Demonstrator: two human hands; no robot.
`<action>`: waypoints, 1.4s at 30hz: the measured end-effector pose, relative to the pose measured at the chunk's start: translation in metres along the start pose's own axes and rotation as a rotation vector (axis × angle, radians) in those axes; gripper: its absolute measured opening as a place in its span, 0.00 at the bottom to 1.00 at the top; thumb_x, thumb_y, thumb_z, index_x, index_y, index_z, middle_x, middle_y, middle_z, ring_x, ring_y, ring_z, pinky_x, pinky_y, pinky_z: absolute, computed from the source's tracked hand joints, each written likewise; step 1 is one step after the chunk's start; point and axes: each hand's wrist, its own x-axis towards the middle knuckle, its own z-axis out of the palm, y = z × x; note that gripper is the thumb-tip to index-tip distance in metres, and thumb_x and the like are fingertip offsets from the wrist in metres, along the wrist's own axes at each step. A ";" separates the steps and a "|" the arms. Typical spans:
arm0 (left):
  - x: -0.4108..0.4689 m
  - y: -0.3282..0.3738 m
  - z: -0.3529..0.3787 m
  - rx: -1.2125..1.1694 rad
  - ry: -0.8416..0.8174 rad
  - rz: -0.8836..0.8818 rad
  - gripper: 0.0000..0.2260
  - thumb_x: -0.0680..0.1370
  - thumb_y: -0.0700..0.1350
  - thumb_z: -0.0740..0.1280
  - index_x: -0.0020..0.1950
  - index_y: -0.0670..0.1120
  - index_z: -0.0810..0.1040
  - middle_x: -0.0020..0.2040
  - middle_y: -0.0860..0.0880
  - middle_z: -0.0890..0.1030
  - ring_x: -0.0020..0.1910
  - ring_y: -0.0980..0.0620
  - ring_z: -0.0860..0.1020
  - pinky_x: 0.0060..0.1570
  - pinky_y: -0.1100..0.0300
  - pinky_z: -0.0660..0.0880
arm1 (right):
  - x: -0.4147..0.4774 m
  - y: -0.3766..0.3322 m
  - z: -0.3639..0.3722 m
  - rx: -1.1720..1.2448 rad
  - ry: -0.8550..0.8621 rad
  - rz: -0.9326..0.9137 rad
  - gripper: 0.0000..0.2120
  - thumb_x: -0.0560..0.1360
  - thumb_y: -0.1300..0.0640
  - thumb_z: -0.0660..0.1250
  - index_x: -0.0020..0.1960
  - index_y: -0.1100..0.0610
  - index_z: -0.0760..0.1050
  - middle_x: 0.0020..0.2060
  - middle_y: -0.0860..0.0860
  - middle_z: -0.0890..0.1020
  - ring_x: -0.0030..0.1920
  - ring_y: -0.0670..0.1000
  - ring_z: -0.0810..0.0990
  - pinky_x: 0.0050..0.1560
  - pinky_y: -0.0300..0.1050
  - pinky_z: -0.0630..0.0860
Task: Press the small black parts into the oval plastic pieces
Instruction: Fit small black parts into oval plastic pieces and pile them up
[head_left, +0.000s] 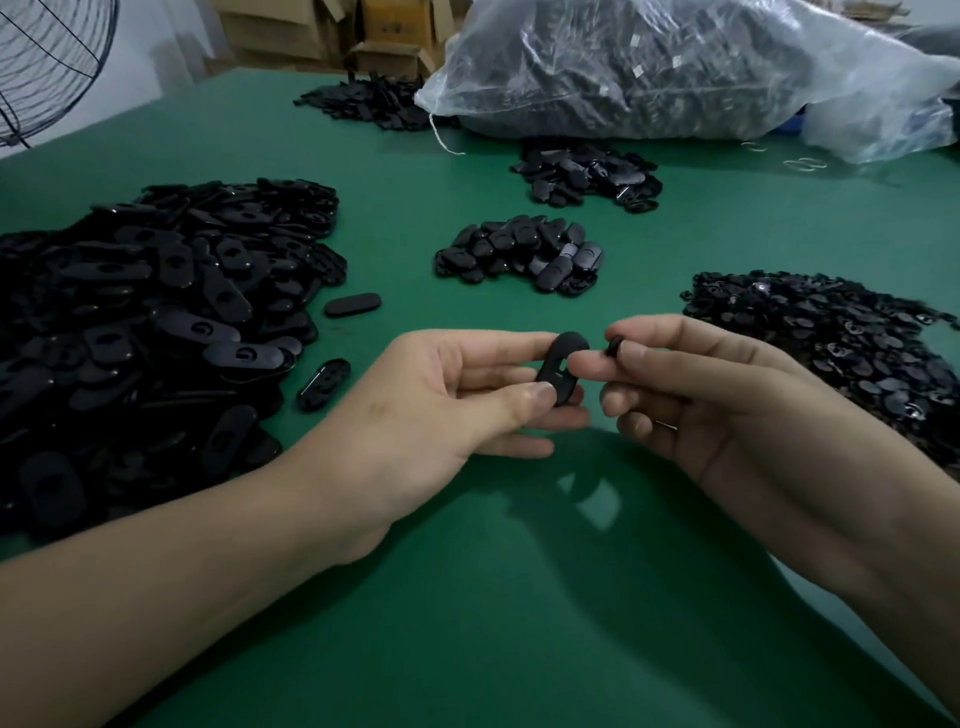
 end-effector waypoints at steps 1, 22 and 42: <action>-0.001 0.000 0.001 -0.005 0.011 0.010 0.14 0.81 0.35 0.67 0.64 0.46 0.82 0.54 0.46 0.87 0.54 0.50 0.86 0.48 0.63 0.82 | 0.000 0.000 0.001 0.010 -0.003 0.004 0.08 0.65 0.57 0.73 0.44 0.54 0.85 0.49 0.59 0.87 0.36 0.47 0.83 0.37 0.36 0.79; -0.001 0.002 0.001 -0.107 0.090 0.049 0.11 0.68 0.44 0.76 0.50 0.48 0.89 0.49 0.45 0.88 0.50 0.50 0.87 0.49 0.63 0.81 | -0.003 0.003 0.003 -0.222 0.070 -0.090 0.12 0.62 0.51 0.76 0.44 0.53 0.87 0.42 0.55 0.87 0.37 0.46 0.82 0.48 0.45 0.74; -0.005 0.002 0.008 0.021 0.141 0.043 0.06 0.74 0.37 0.75 0.50 0.43 0.88 0.45 0.45 0.88 0.47 0.50 0.87 0.46 0.65 0.81 | -0.010 0.003 0.008 -0.908 0.213 -0.430 0.02 0.71 0.50 0.72 0.41 0.47 0.84 0.37 0.43 0.85 0.36 0.43 0.82 0.41 0.44 0.77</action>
